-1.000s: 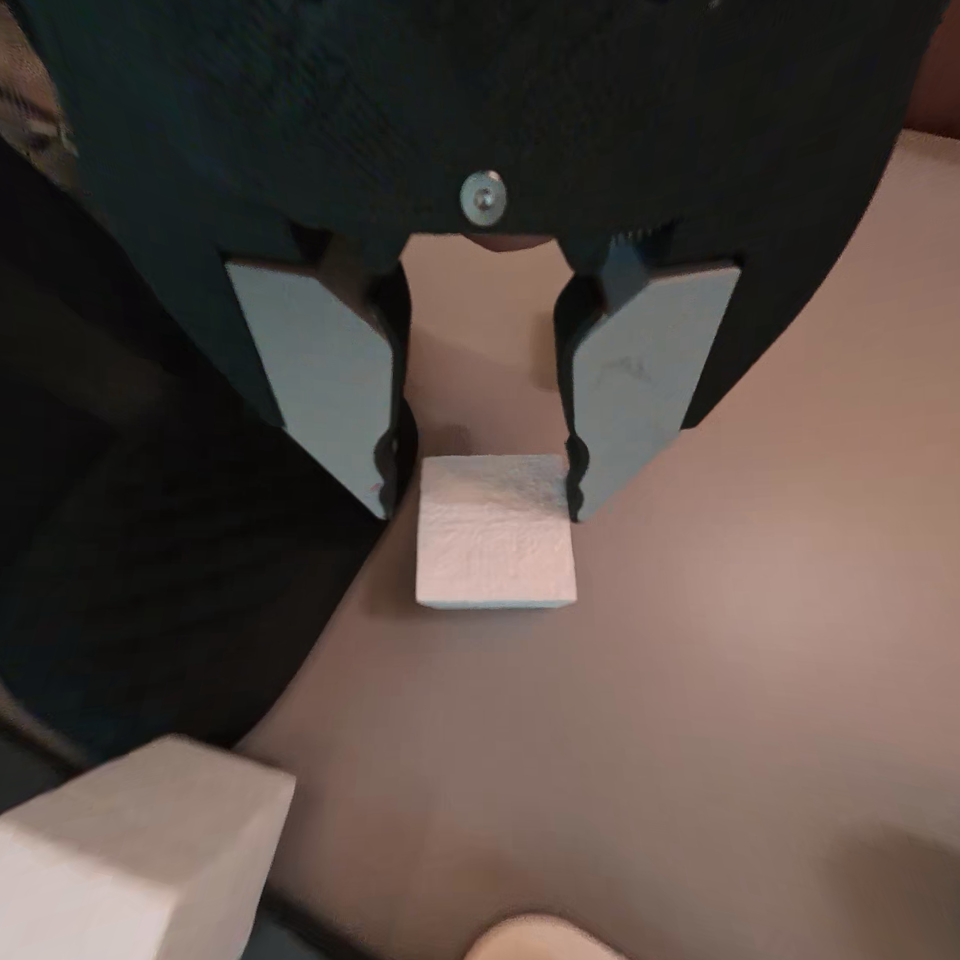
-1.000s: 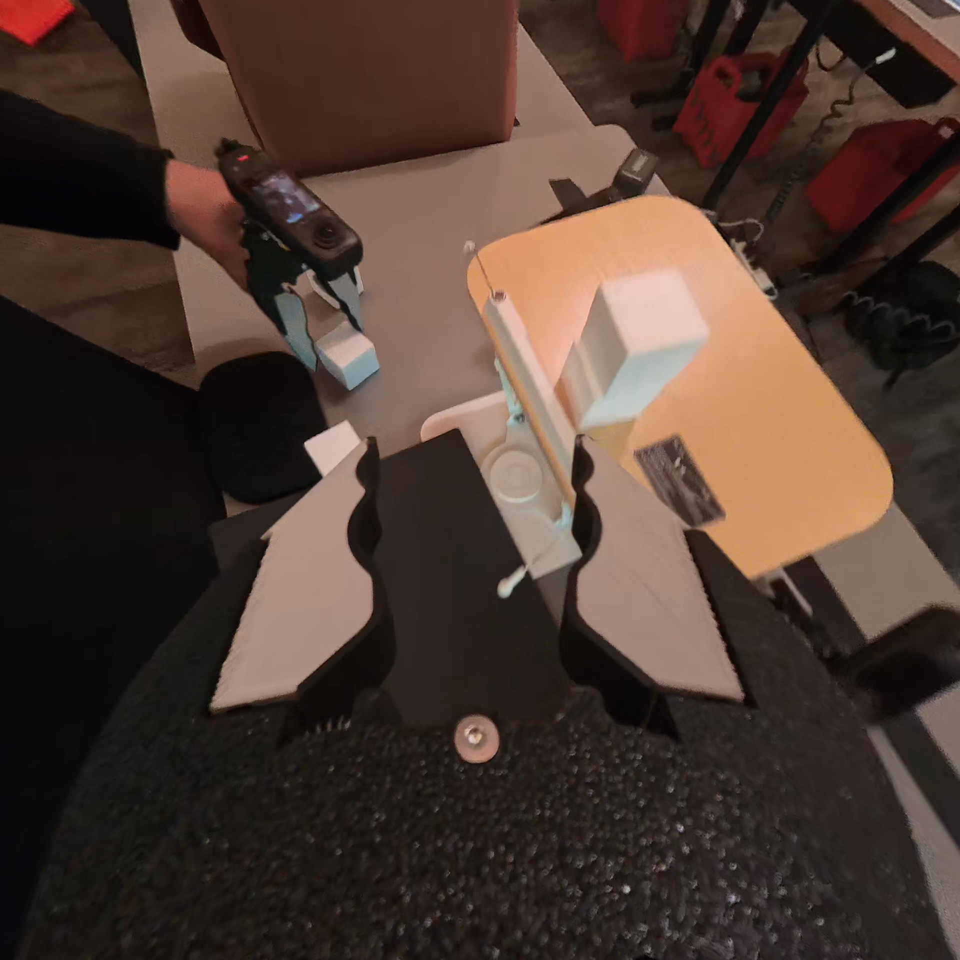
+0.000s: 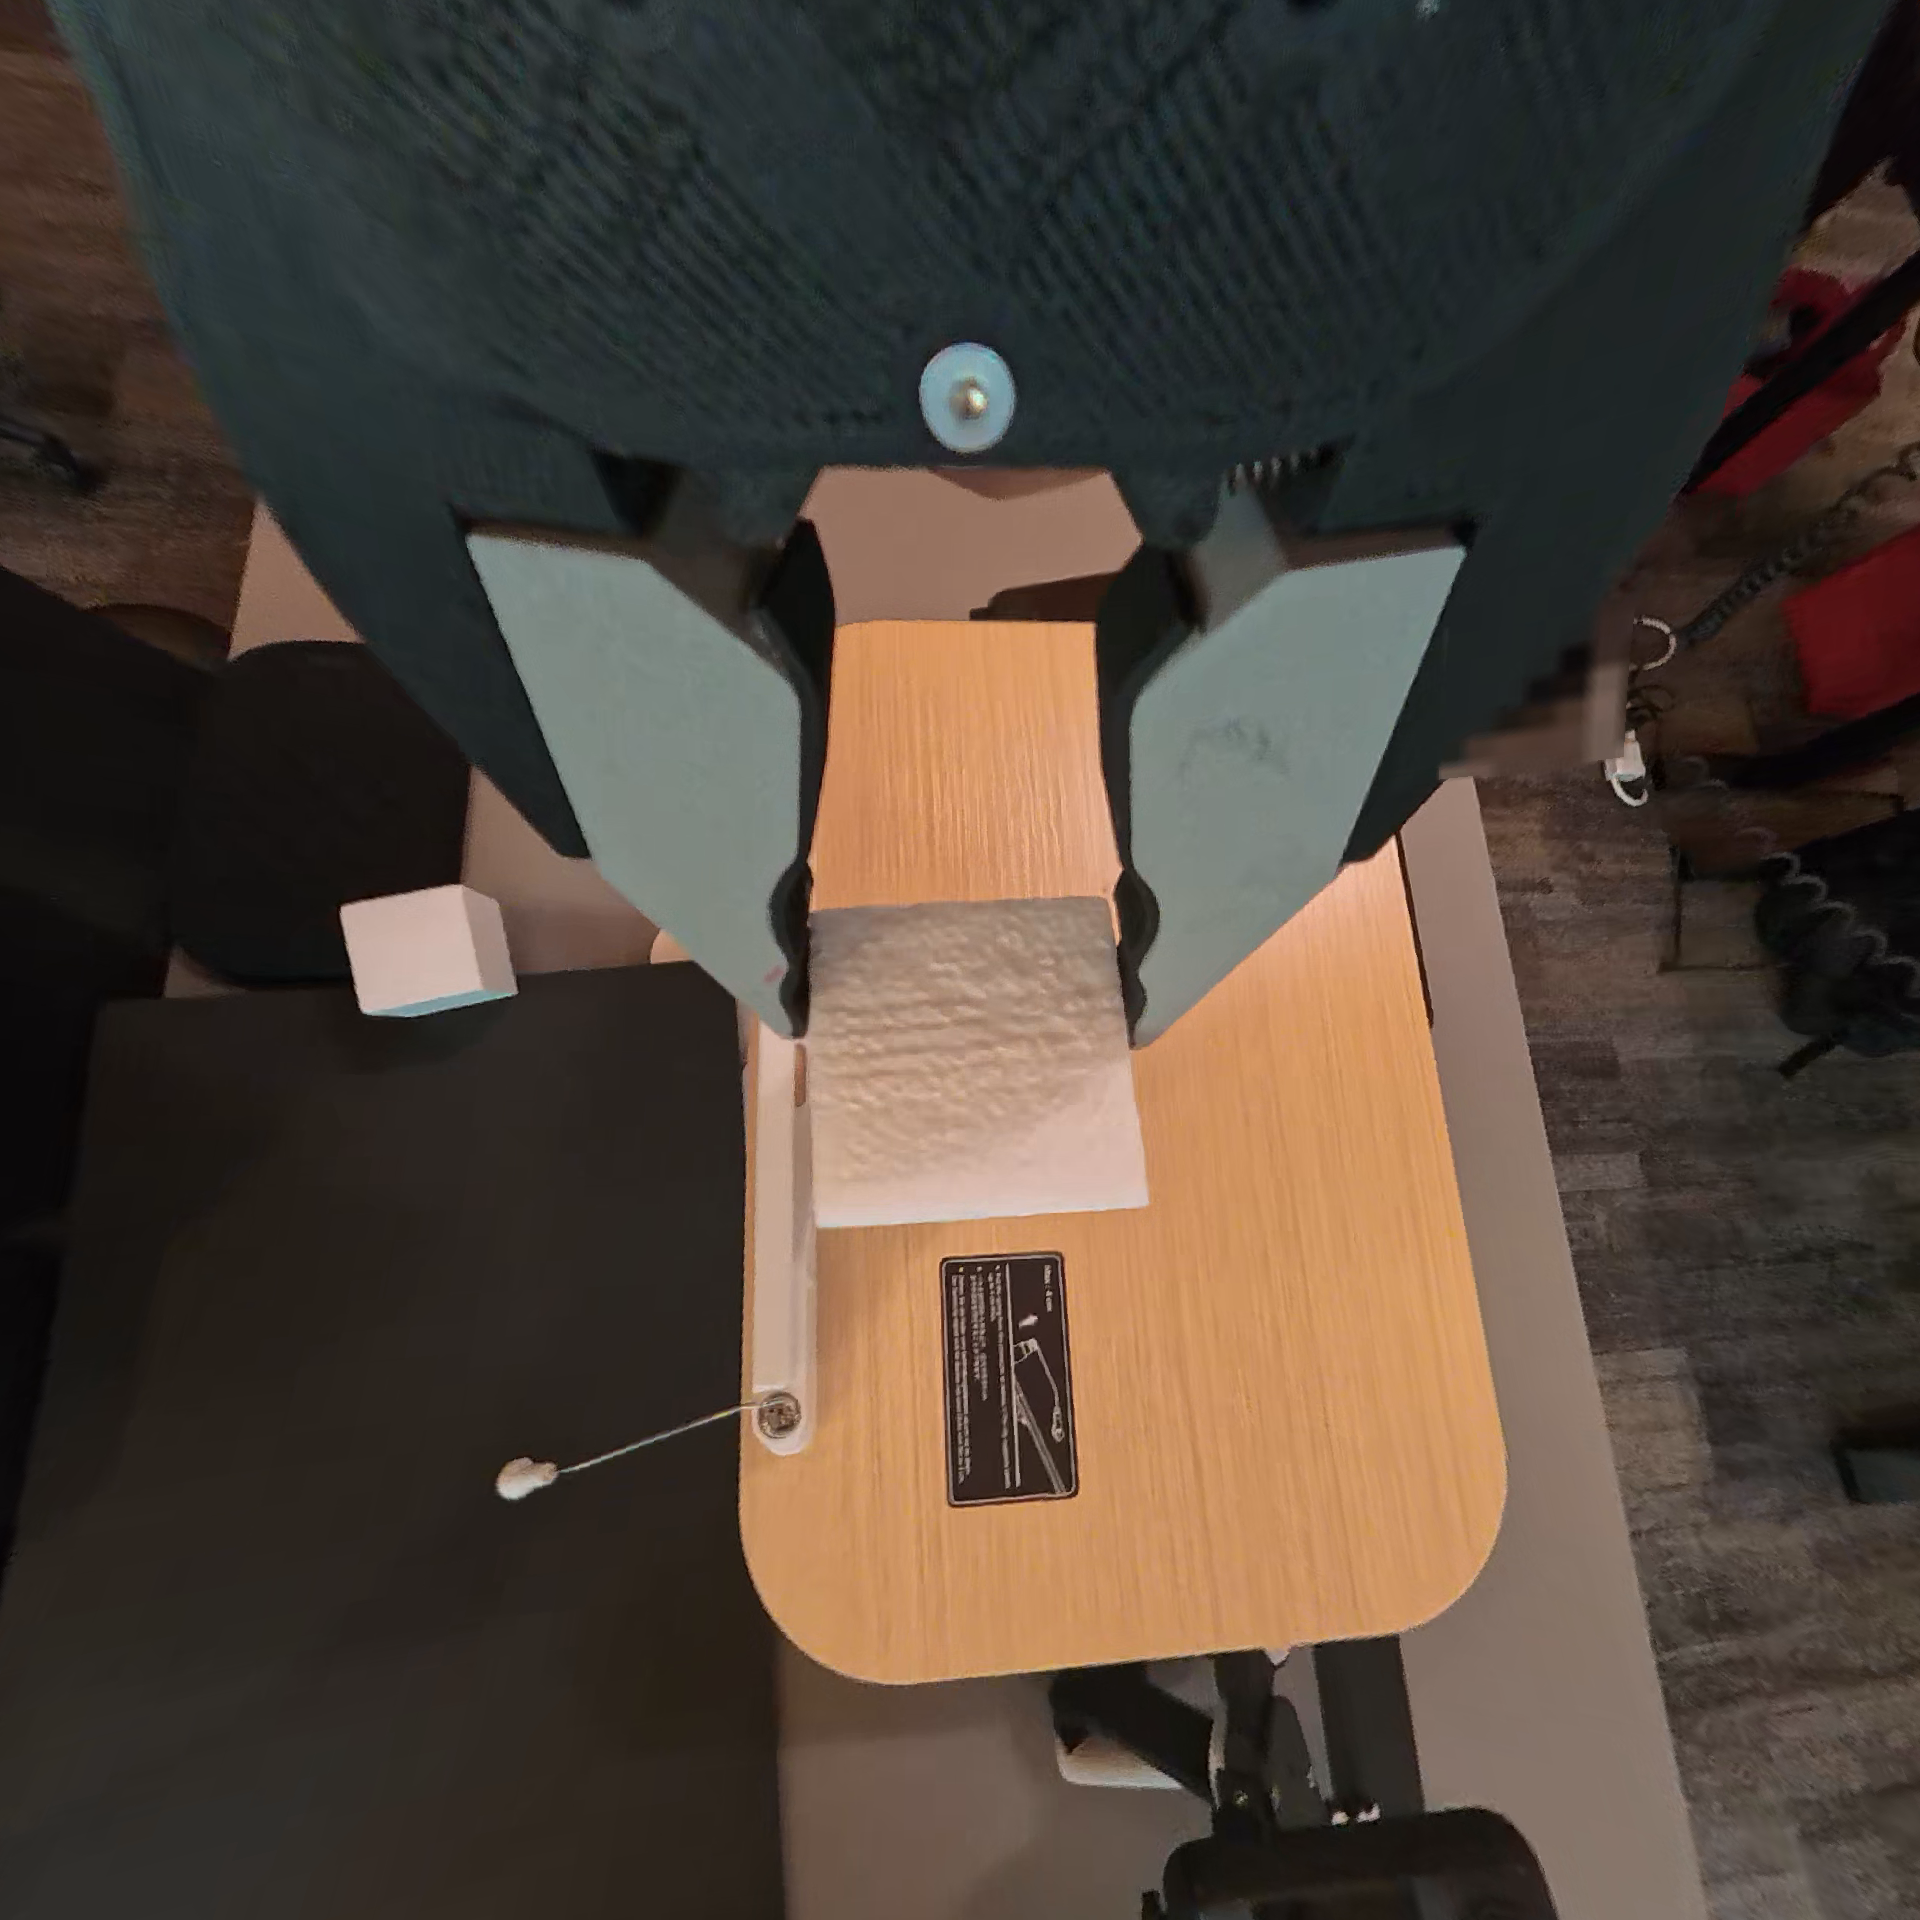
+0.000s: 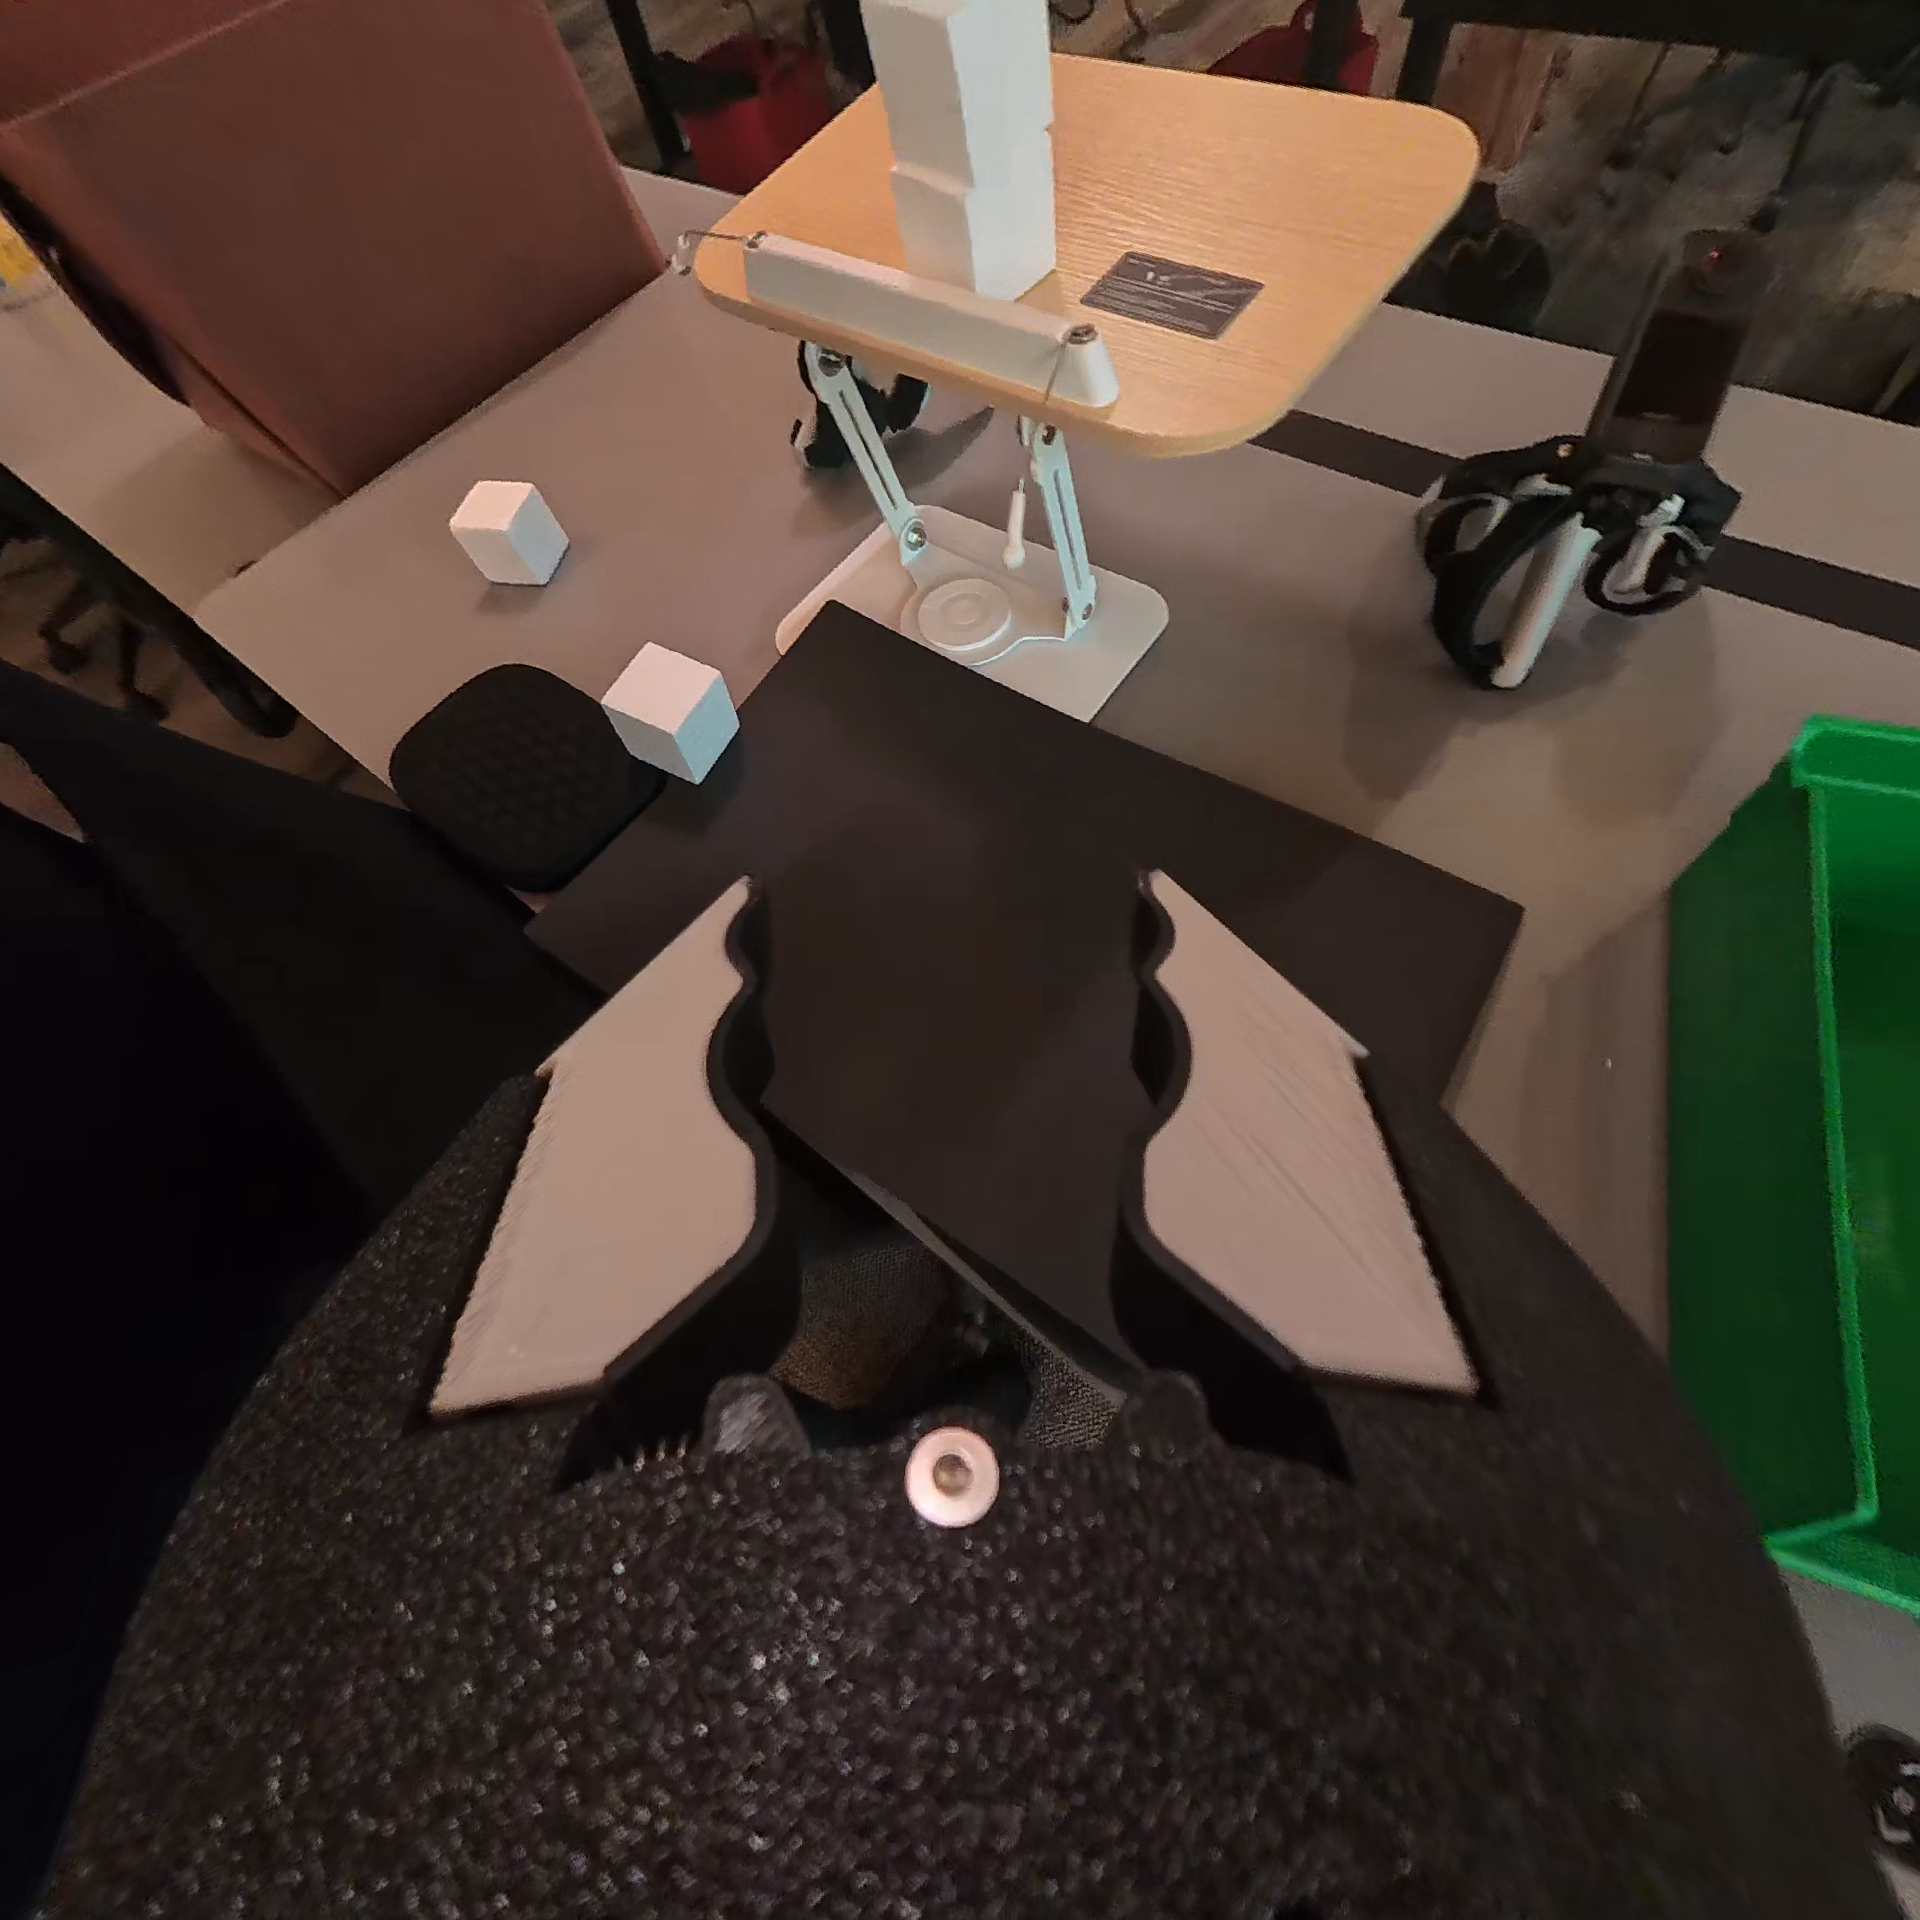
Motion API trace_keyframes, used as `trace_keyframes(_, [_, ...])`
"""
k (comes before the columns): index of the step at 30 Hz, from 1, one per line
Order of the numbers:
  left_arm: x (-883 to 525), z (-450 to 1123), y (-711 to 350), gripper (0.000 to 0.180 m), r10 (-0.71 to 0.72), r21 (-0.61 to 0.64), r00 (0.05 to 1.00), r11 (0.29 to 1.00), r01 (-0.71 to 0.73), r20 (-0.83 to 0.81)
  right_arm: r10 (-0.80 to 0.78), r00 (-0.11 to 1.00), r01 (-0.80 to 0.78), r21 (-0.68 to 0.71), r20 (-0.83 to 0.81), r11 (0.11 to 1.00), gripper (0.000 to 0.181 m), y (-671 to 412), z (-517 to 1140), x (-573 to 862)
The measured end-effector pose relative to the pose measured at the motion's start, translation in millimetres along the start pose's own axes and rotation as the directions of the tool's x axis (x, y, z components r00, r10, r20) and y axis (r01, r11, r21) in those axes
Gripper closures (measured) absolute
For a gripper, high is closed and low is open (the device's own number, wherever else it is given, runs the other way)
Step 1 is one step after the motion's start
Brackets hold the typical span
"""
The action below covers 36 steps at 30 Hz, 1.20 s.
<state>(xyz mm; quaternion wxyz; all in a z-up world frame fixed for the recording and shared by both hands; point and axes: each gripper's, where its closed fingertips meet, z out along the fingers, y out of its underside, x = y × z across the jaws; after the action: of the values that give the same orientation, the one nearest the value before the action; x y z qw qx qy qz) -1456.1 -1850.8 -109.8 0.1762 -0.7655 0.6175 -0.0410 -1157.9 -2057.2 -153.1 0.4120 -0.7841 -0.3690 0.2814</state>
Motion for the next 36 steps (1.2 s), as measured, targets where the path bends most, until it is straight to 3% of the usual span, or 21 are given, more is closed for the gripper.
trace_keyframes(9, [-1.8, -0.9, 6.3, 0.122, 0.092, -0.054, 0.995, 0.994, -0.095, -0.044, 0.028, 0.999, -0.028, 0.02, -0.035, 0.999, 0.113, 2.5, -17.6, 13.9])
trace_keyframes(14, [-6.1, 1.7, 4.4, 0.099, 0.054, -0.019, 0.998, 0.998, -0.054, -0.024, 0.017, 0.999, -0.016, 0.012, -0.028, 1.0, 0.113, -1.6, -11.8, 14.4])
trace_keyframes(17, [-9.6, -6.2, 8.2, 0.081, 0.005, 0.002, 1.0, 1.0, -0.005, 0.004, 0.013, 1.0, -0.013, 0.009, -0.014, 1.0, 0.113, -4.5, -6.9, 12.3])
trace_keyframes(23, [-0.8, -70.3, 54.2, 0.081, -0.164, 0.208, 0.977, 0.969, 0.133, 0.135, -0.003, 1.0, 0.004, -0.007, 0.027, 1.0, 0.113, -13.8, 9.3, 9.5])
trace_keyframes(26, [22.3, -89.6, 119.5, 0.082, -0.271, 0.228, 0.944, 0.947, 0.226, 0.188, -0.027, 0.998, 0.028, -0.005, 0.054, 1.0, 0.113, -27.3, 21.2, 6.4])
trace_keyframes(36, [150.0, 20.9, 324.4, 0.085, -0.524, -0.013, 0.848, 0.85, 0.527, 0.085, -0.12, 0.979, 0.129, -0.044, 0.166, 0.991, 0.113, -59.2, 77.7, -26.3])
